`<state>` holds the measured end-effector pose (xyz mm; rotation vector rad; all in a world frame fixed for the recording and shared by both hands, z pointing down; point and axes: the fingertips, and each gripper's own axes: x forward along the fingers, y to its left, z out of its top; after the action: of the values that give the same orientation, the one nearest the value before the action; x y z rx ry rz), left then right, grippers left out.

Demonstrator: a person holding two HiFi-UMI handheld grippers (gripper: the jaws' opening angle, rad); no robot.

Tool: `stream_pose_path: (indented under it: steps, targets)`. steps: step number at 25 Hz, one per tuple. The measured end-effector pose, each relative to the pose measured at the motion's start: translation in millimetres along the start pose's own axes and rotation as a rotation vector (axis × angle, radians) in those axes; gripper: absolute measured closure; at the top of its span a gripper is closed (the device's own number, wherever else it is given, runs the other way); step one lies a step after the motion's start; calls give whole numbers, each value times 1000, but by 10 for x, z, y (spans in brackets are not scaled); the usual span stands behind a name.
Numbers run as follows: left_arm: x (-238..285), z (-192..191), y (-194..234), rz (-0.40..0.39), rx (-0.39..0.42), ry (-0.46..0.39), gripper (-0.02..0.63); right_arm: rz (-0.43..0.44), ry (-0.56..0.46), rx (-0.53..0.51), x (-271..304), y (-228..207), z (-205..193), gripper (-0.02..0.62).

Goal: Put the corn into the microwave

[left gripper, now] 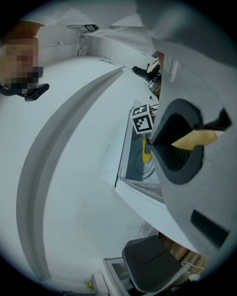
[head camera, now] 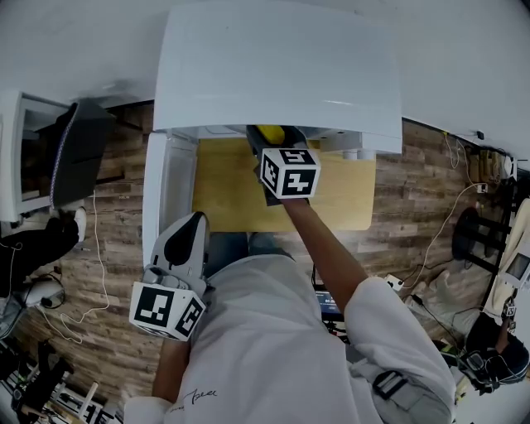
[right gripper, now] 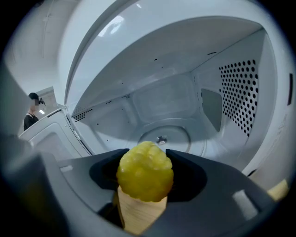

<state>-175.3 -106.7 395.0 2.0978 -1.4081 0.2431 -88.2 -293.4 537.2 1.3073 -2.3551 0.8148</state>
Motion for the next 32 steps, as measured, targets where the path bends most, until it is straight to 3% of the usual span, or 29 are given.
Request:
stream_pose_path:
  steps: [32]
  targets:
    - [35,13,-9,-9,0,15,616,-89,-20,-251,489,-68,114,336]
